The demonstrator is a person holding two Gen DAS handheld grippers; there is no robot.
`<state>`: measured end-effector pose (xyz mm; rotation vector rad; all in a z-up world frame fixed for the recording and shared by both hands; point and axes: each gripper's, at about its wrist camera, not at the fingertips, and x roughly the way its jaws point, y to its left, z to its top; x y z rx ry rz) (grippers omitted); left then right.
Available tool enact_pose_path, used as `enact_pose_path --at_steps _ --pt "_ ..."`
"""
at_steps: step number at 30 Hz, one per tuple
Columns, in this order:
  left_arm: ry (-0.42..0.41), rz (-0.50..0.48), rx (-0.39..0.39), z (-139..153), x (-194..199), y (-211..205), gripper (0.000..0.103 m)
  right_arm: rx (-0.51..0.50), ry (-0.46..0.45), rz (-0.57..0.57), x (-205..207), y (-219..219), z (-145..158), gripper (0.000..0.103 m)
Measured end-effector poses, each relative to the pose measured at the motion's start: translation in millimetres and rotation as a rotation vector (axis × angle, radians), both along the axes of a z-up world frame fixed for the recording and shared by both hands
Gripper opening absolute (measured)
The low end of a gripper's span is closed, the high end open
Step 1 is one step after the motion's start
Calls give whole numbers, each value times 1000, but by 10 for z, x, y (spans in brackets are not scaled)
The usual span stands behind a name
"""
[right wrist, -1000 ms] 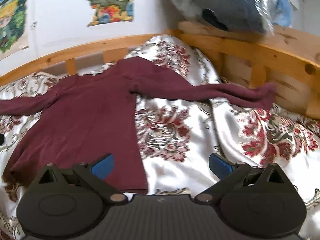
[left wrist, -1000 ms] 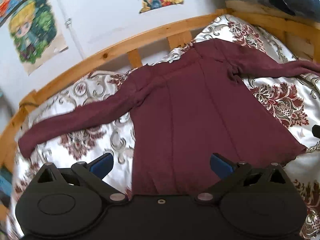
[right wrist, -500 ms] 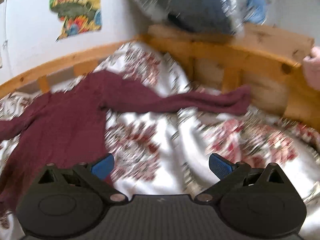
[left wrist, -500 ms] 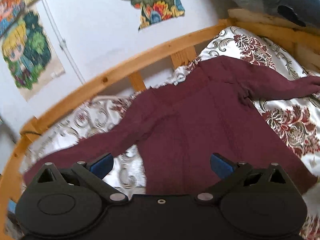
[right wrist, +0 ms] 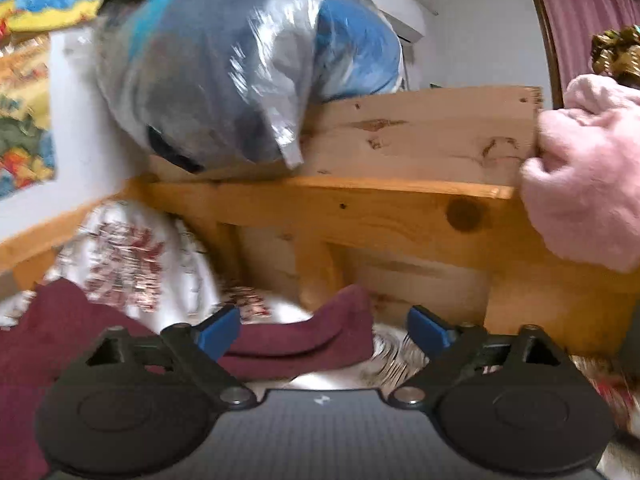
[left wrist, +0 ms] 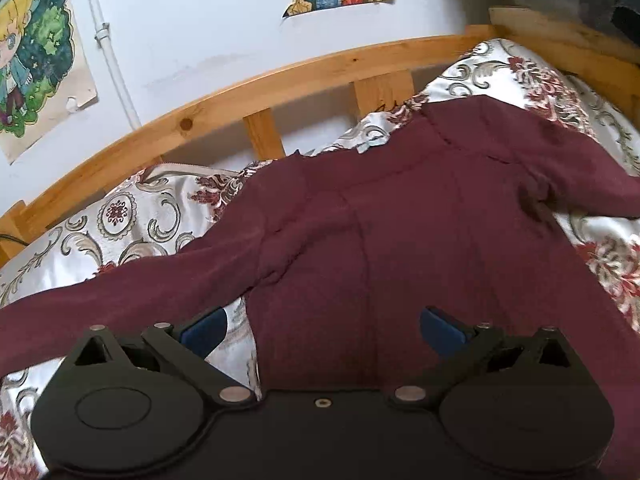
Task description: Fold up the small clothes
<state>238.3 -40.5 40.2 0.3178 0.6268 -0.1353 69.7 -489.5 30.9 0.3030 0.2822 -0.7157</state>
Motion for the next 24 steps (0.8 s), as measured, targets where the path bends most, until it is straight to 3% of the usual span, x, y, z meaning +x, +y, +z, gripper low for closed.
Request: enact_pose_path --at_steps 6,8,10,11,12,17,21,24 --pt "20 -28 -87 -147 436 -64 102 28 86 -4 419 -414 -204 82" --pt "34 -52 -111 -200 582 -115 102 42 89 1 469 -469 -234 73" --pt "42 -70 -124 -245 687 -177 102 72 96 17 537 -508 -268 47" --pt "44 -84 -129 -260 730 -208 102 95 99 25 557 -528 -279 21" --pt "37 -97 -129 -271 758 -236 102 113 104 23 571 -538 -283 11" --pt "-7 -121 -125 -239 873 -409 102 108 125 17 520 -246 13 7" --pt "26 -137 -205 -159 936 -420 102 59 82 88 497 214 652 7" --pt "48 -143 -266 -99 913 -313 102 40 34 203 615 630 1105 7"
